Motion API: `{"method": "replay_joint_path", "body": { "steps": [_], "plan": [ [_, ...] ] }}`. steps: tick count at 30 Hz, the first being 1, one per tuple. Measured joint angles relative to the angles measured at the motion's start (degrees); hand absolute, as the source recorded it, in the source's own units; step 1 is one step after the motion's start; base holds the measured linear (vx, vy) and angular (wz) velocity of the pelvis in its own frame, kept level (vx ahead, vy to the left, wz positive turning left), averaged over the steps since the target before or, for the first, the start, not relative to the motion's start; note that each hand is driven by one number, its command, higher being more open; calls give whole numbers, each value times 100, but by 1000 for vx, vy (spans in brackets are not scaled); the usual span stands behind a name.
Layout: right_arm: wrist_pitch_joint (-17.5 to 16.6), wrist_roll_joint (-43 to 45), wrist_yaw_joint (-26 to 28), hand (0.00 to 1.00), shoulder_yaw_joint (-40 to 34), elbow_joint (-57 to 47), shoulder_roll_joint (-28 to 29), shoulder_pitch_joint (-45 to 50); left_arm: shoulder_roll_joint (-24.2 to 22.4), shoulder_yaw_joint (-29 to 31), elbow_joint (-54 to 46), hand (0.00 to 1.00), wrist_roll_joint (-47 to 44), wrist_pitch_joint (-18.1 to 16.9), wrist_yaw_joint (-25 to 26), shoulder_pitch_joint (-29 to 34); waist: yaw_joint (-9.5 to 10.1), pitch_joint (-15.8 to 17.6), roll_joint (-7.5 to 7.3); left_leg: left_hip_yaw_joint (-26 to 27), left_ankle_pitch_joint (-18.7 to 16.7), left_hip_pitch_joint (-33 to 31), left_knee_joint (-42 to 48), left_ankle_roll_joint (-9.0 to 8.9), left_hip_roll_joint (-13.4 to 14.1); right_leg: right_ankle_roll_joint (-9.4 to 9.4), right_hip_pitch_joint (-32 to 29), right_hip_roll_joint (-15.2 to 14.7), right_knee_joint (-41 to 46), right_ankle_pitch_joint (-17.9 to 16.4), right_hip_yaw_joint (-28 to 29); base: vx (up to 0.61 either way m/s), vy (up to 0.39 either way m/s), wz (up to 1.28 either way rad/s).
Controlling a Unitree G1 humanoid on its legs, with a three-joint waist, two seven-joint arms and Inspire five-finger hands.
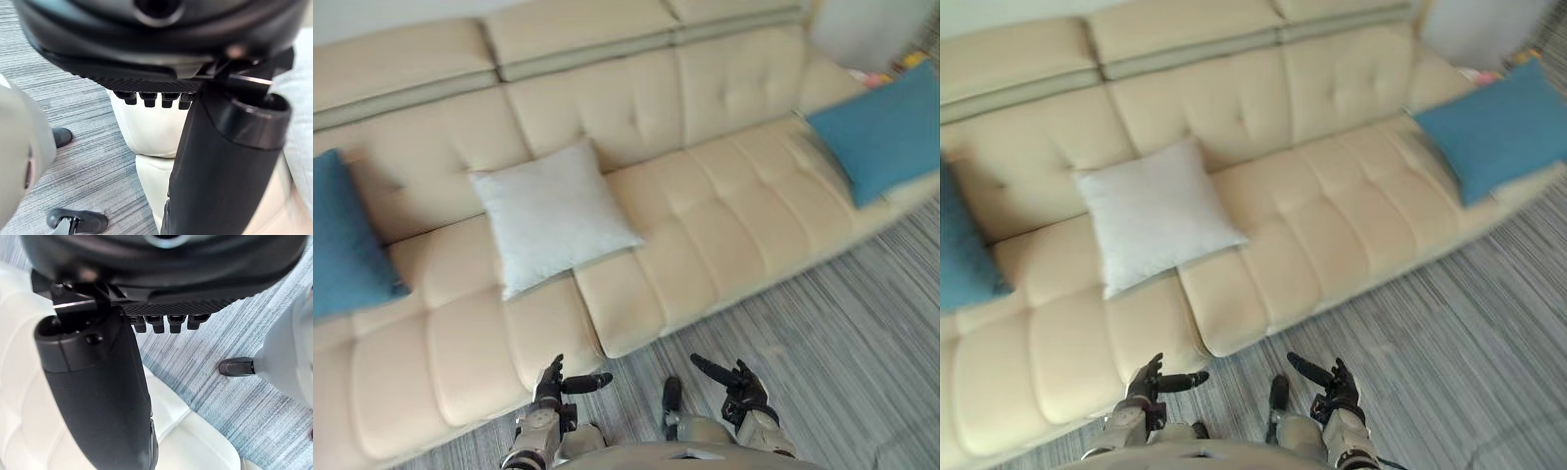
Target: Pick up cushions and gather them together orderly.
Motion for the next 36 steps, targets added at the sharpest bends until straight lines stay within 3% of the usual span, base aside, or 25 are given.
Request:
{"method": "replay_joint_path", "body": {
  "steps": [2, 3, 5, 7, 8, 9, 10, 11, 14, 16, 17, 18, 20, 22, 23, 25, 26, 27, 28, 29, 31, 32, 34, 36],
  "plan": [
    [-3, -2, -44, 100, 5, 76, -38, -3, 57, -53, -40, 100, 5, -10, -7, 50, -31, 25, 12, 242, -42, 177, -52, -94, -35, 285, -24, -48, 156, -18, -147, 32, -55, -105],
    [2, -3, -46, 100, 9, 103, -109, 4, 100, -78, -30, 100, 16, -13, 10, 42, -83, 49, 53, 220, -51, 200, -38, -117, 23, 382, -65, 148, 72, 34, 167, 26, -109, -95],
    [7, -6, -49, 100, 7, 157, -158, 5, 102, -100, -26, 100, 105, -11, 11, 48, -89, 61, 75, 224, -67, 227, 136, -140, 161, 343, -82, 320, -29, 2, 399, 29, -144, -96],
    [12, -4, -72, 100, -59, 211, -163, 124, 113, -194, -21, 100, 213, -9, -5, 98, -108, 78, 78, 168, -89, 91, 1038, -170, 544, 240, 70, 546, -94, -96, 469, 83, -262, -79],
    [6, -5, -77, 100, -58, 218, -180, 261, 114, -270, -21, 100, 220, -9, -19, 118, -126, 119, 105, -54, -29, -149, 1897, -90, 857, 213, 294, 728, -234, -113, 503, 100, -293, -63],
    [20, -4, -80, 100, -60, 241, -238, 332, 59, -268, -27, 100, 223, -15, -49, 174, -117, 179, 157, -422, 226, -393, 2780, 234, 1112, 178, 521, 922, -337, -121, 654, 127, -270, -78],
    [21, -2, -99, 100, -46, 255, -248, 366, 38, -267, -114, 100, 242, -78, -32, 240, -95, 233, 178, -878, 271, -697, 3528, 216, 1217, 65, 684, 1078, -346, -153, 887, 159, -200, -129],
    [24, -2, -159, 100, -66, 262, -290, 323, 75, -256, -231, 100, 252, -144, -36, 232, -67, 283, 190, -1397, -77, -1021, 4071, -49, 933, -2, 779, 1195, -316, -188, 1280, 167, -153, -129],
    [19, 1, -169, 100, -129, 320, -351, 231, 43, -268, -305, 100, 215, -129, -7, 233, 73, 343, 139, -1911, -412, -1508, 3714, -110, 222, 39, 932, 1281, -505, -161, 1896, 174, -67, -142],
    [29, 0, -214, 100, -170, 309, -327, 234, 45, -275, -376, 100, 217, -118, -18, 187, 158, 455, 190, -2386, -403, -1845, 2546, -138, -336, 36, 1176, 1360, -681, -164, 2313, 213, 3, -119],
    [31, -1, -218, 100, -174, 316, -324, 235, 39, -272, -393, 100, 216, -120, -11, 181, 184, 462, 180, -2535, -359, -1918, 2117, -185, -490, 36, 1188, 1361, -699, -164, 2431, 309, 41, -111],
    [33, -5, -227, 100, -187, 309, -323, 222, 32, -269, -434, 100, 206, -129, -16, 190, 229, 466, 180, -2906, -28, -1950, 959, -321, -758, 44, 1274, 1372, -821, -162, 2688, 247, 46, -80],
    [35, -7, -235, 100, -184, 312, -323, 223, -3, -270, -425, 100, 200, -126, -21, 199, 266, 445, 232, -3080, 413, -1985, 253, -213, -849, 73, 1400, 1441, -939, -190, 2955, 271, 63, -87],
    [42, -115, -231, 100, -180, 295, -289, 226, -12, -276, -405, 100, 205, -123, -28, 205, 330, 379, 300, -3076, 709, -1939, 350, 97, -856, 99, 1457, 1484, -635, -545, 3304, 434, 85, -86],
    [39, -171, -232, 100, -181, 279, -284, 235, -8, -300, -392, 100, 207, -108, -48, 202, 326, 373, 288, -3020, 767, -1857, 443, 161, -863, 222, 1362, 1477, -207, -889, 3410, 501, 69, -72],
    [46, -276, -217, 100, -172, 285, -269, 270, 52, -327, -390, 100, 206, -64, -84, 192, 336, 348, 174, -2776, 663, -1696, 587, 193, -888, 706, 1061, 1367, 777, -1476, 3484, 494, 67, -61],
    [48, -363, -186, 100, -165, 253, -227, 270, 85, -335, -360, 100, 206, -46, -87, 216, 334, 301, 63, -2557, 439, -1453, 569, 287, -953, 1328, 644, 1212, 1988, -1779, 3336, 578, 61, -64],
    [53, -450, -163, 100, -162, 183, -197, 289, 159, -483, -357, 100, 205, -11, -78, 221, 292, 303, 38, -2491, 179, -1181, 627, 358, -979, 1992, 168, 1048, 3302, -1728, 3066, 580, 43, -60],
    [54, -459, -144, 100, -156, 179, -195, 286, 172, -547, -356, 100, 205, -7, -75, 227, 274, 305, 37, -2478, 91, -1046, 642, 381, -980, 2050, 8, 941, 3793, -1706, 2896, 396, 10, -31],
    [56, -461, -129, 100, -152, 178, -195, 283, 172, -569, -357, 100, 205, 2, -77, 235, 264, 308, 41, -2475, 9, -921, 648, 401, -981, 1974, -103, 817, 4151, -1743, 2731, 422, 4, -20],
    [74, -548, -72, 100, -153, 7, -211, 311, 169, -702, -365, 100, 200, 11, -22, 232, 195, 325, 108, -2574, -282, -301, 533, 481, -847, 1337, -460, 259, 4843, -2048, 2010, 534, -36, -20],
    [62, -568, -70, 100, -151, -74, -221, 306, 173, -692, -360, 100, 197, 18, -8, 199, 189, 383, 144, -2591, -349, -11, 392, 493, -732, 1186, -569, 200, 4794, -2138, 1912, 635, -148, -16],
    [27, -539, -66, 100, -153, -233, -220, 292, 189, -647, -361, 100, 177, 35, 6, 182, 114, 443, 193, -2595, -364, 404, 208, 492, -469, 1148, -1051, 27, 4305, -2163, 1779, 663, -235, -3],
    [-1, -564, -74, 100, -63, -309, -239, 249, 275, -654, -357, 100, 170, 38, 18, 220, 5, 405, 63, -2600, -545, 631, 258, 134, -271, 1203, -1346, -181, 2852, -1669, 1769, 609, -275, 7]
  ]
}}
